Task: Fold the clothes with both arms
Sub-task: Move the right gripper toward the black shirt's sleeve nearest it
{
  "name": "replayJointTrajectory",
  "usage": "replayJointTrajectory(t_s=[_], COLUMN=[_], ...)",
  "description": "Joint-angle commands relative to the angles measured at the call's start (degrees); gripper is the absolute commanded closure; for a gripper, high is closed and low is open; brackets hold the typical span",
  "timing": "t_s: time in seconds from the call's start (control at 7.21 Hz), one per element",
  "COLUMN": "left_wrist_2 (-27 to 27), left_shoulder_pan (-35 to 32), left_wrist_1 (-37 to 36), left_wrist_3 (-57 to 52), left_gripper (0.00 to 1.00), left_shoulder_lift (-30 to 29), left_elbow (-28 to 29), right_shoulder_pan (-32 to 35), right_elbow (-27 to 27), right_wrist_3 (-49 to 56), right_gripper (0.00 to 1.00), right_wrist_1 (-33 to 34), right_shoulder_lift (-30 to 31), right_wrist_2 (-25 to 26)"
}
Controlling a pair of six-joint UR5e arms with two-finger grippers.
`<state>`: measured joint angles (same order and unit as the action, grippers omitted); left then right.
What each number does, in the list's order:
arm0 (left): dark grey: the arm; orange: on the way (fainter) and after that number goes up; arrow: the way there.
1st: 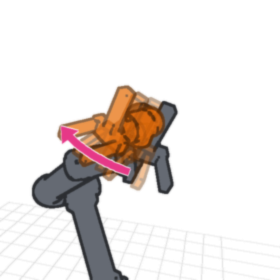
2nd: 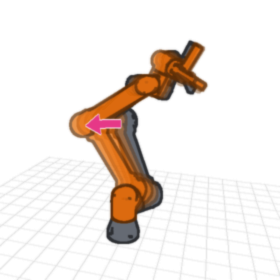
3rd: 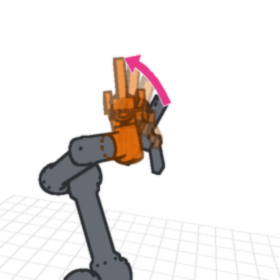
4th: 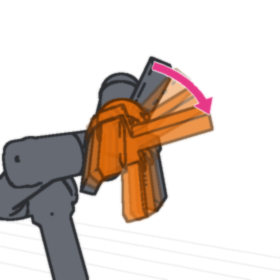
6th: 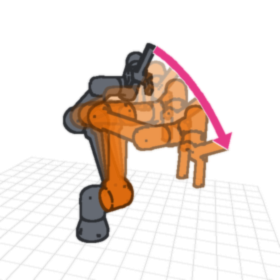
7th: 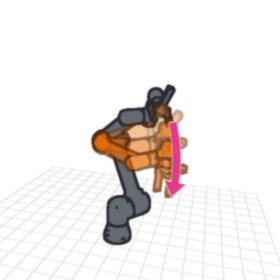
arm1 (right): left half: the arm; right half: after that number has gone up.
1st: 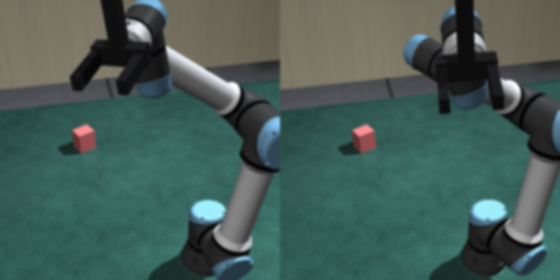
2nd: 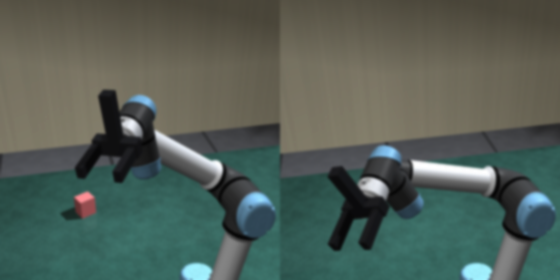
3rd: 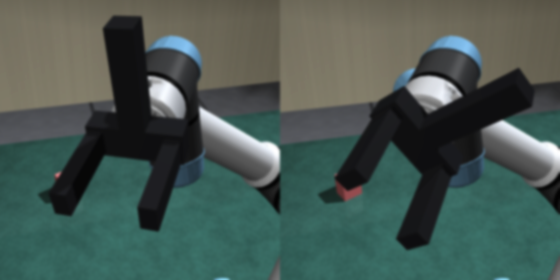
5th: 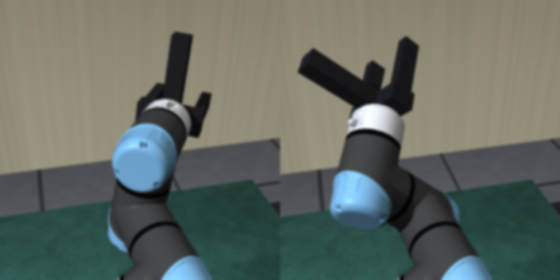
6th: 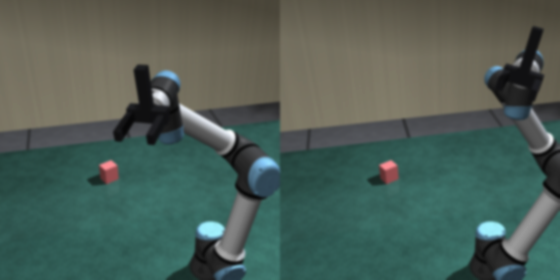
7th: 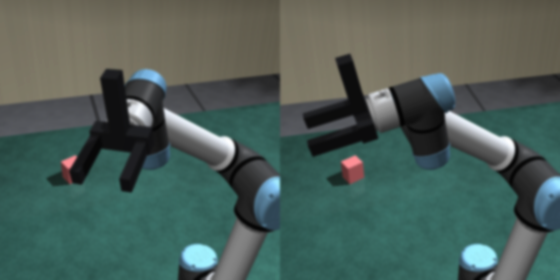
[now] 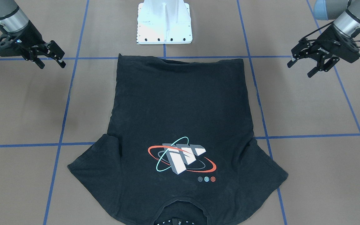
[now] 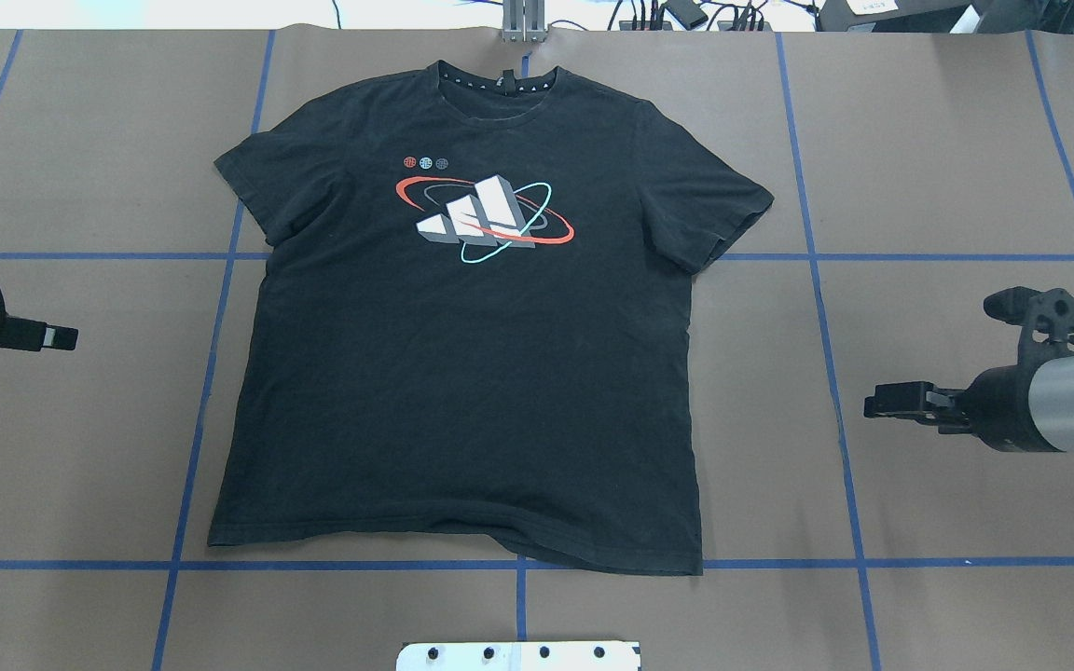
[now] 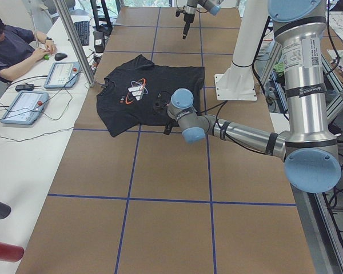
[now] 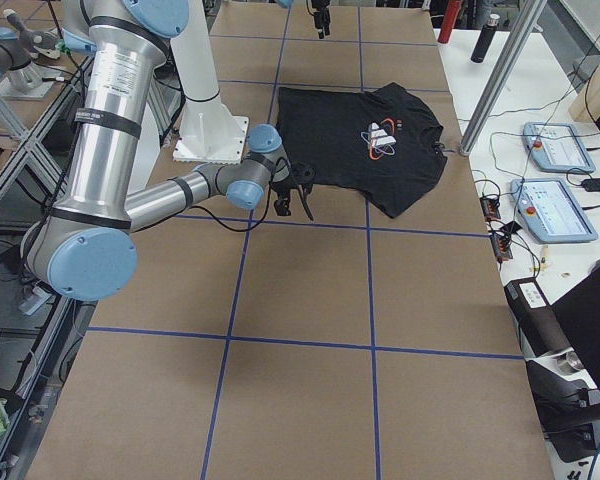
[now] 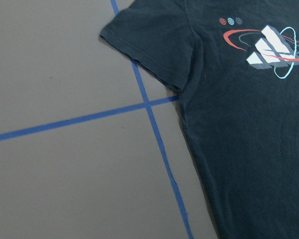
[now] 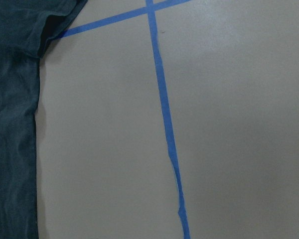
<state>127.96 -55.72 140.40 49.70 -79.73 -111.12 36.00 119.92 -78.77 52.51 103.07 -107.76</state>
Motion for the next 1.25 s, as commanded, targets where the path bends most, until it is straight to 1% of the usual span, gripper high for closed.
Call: replayJointTrajectory(t_s=[0.0,0.14,0.42,0.69,0.83,0.97,1.11], left_wrist_2=[-0.4,-0.5,-0.6,-0.6,-0.6,-0.6,-0.6], left_shoulder_pan=[0.3,0.2,0.3,0.3,0.2,0.2,0.3], left_wrist_1=[0.2,0.3,0.4,0.4,0.4,0.3,0.3], left_wrist_3=[0.2,0.3,0.4,0.5,0.5,0.4,0.4], left_gripper=[0.00,0.00,0.00,0.00,0.00,0.00,0.00], left_shoulder_lift=[0.1,0.1,-0.2,-0.3,-0.4,-0.5,-0.4], left_elbow=[0.1,0.0,0.3,0.0,0.0,0.1,0.1], right_shoulder_pan=[3.5,5.7,9.9,12.3,12.9,13.7,14.2], right_elbow=[-9.0,-12.2,-19.4,-31.2,-35.2,-41.0,-48.7], right_wrist_3=[3.2,6.1,16.1,17.5,17.7,17.8,17.7], right_gripper=[0.00,0.00,0.00,0.00,0.01,0.02,0.07], right_wrist_1=[0.0,0.2,4.2,3.8,3.5,-1.9,-7.8], right_shoulder_lift=[-9.9,-13.0,-21.3,-31.4,-34.3,-37.2,-40.9], right_wrist_2=[1.0,0.8,1.1,1.1,1.1,1.1,1.0])
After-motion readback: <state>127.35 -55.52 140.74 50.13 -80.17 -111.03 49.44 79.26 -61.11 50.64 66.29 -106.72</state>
